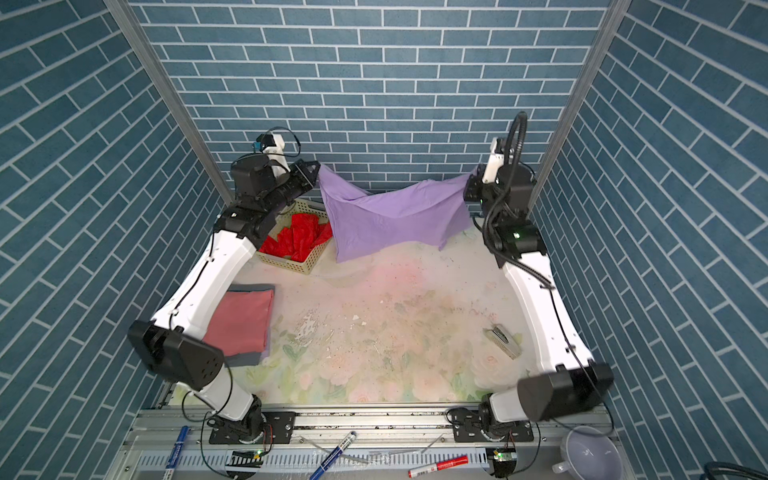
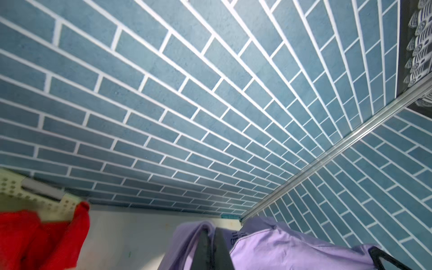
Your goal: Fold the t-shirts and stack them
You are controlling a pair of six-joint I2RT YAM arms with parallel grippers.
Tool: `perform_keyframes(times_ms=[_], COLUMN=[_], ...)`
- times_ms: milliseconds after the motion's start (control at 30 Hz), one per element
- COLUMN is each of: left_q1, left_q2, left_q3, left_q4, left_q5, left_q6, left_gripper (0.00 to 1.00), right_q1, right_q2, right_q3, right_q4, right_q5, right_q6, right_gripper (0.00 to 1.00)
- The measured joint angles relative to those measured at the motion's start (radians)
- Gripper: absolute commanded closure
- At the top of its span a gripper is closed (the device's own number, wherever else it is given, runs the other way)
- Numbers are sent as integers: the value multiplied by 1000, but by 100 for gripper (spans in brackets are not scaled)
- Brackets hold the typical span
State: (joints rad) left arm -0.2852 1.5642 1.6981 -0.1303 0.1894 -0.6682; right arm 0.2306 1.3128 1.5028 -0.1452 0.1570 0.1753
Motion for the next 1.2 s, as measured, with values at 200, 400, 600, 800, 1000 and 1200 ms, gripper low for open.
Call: perform_keyframes(times_ms=[200,400,600,800,1000,1200], left_q1=[-45,-143,-152,-152,-152,-152], left_q2=[-338,-454,-402,-324,-281,-256], left_q3=[-509,-853,-908,-906,-905,-898], left_q4=[-122,-293,-351,-336,-297,-246], left_q5=[-126,-178,-197,-194,-185,-171], left_q6=[-50,-187,-256,-262,-260,-259], left_gripper=[99,94,95,96,97,98], right_q1=[0,0,0,0,-33,-97], right_q2=[-295,-425,-315,-45,211,347], right_q3=[-508,-666,-656,-656,-560,-501], right_q4=[-146,-379,-330,-186,-84,4], right_q5=[124,200,130,10,-51,-134], right_q6=[195,336,377,377,333,322], right_gripper=[38,34,35,36,41,47])
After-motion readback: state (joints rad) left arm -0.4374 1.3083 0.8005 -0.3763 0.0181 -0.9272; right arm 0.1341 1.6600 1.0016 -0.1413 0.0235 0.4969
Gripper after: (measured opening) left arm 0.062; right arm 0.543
